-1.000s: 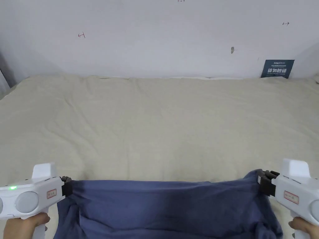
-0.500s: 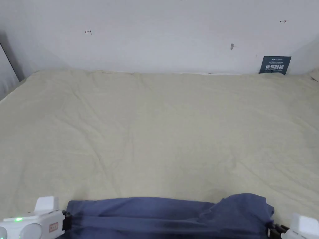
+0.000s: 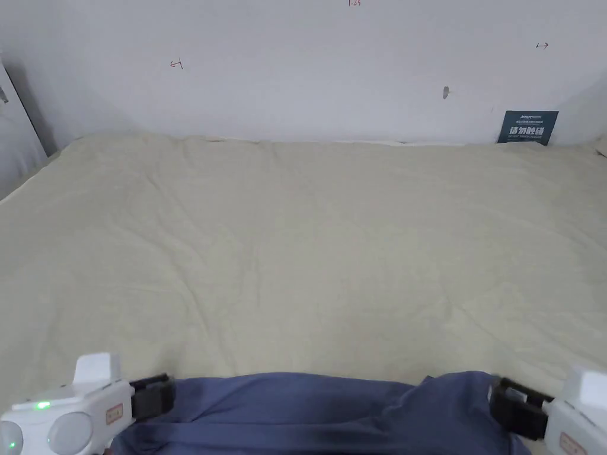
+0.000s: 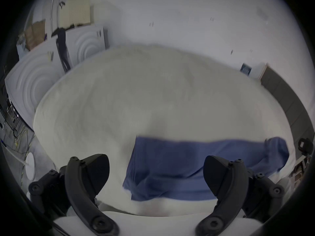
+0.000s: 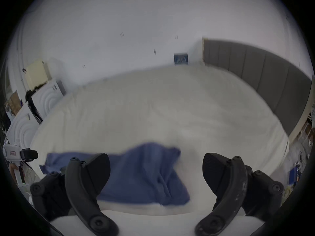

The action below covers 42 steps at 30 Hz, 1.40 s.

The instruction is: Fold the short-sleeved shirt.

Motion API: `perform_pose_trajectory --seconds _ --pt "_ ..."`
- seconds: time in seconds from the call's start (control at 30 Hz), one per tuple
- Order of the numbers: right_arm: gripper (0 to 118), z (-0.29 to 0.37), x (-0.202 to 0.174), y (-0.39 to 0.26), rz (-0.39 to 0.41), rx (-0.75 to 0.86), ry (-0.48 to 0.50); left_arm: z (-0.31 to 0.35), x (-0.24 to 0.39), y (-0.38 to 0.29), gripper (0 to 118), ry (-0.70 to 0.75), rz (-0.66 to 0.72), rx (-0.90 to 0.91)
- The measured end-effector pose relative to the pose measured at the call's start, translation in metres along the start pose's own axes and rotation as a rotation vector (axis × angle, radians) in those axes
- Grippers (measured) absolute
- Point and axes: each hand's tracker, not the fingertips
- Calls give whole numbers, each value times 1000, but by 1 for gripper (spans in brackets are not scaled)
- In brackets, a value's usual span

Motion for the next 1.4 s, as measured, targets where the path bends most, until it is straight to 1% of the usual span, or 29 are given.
perform_pose_trajectory --seconds 0.07,0.17,0.27,0.33,0.37,0.4,0.43,0.47,0.5,0.53,0.57,0.6,0.67,0.83,0.93,1.03,1.13,1.23,1.27,1.37,1.4 --pt "111 13 -12 25 22 74 6 20 10 19 113 -12 -7 91" --pt "111 34 -30 53 54 216 13 54 30 43 113 -13 -35 283" --pt "111 47 -47 70 106 324 17 80 50 58 113 20 -71 447" --pt "111 52 -58 75 135 371 -2 92 60 63 113 23 -97 526" --pt "109 54 -63 76 146 397 -10 96 65 63 112 27 -108 562" --pt "102 57 -68 75 164 426 0 98 70 64 107 36 -124 592" --pt "93 59 -71 75 173 442 3 101 73 63 98 38 -132 612" --pt "79 60 -74 74 178 450 -3 104 77 62 81 38 -148 632" --pt "53 61 -77 73 185 459 -14 106 80 60 45 22 -158 645" --pt "30 62 -80 72 193 468 -21 105 82 59 16 16 -170 652" --pt "9 62 -82 70 204 475 -27 105 84 58 1 15 -176 648" --pt "2 61 -82 69 204 476 -27 105 86 57 0 4 -180 647" --pt "2 64 -79 67 204 489 -30 105 87 57 0 -45 -184 636" --pt "2 67 -71 70 210 485 -33 100 84 55 0 -48 -166 612" --pt "2 63 -74 71 205 478 -30 94 76 56 0 -64 -156 565" --pt "2 58 -77 71 214 464 -31 79 55 60 0 -154 -78 394" --pt "2 54 -80 70 218 452 -27 57 23 59 0 -242 32 227" --pt "2 48 -85 71 224 431 -22 30 -15 52 1 -374 141 63" --pt "2 46 -87 69 229 423 -18 18 -28 49 1 -416 170 -19" --pt "2 38 -95 69 245 405 -18 -10 -60 34 2 -467 244 -190" --pt "2 36 -97 67 250 399 -18 -18 -70 28 3 -450 252 -197"
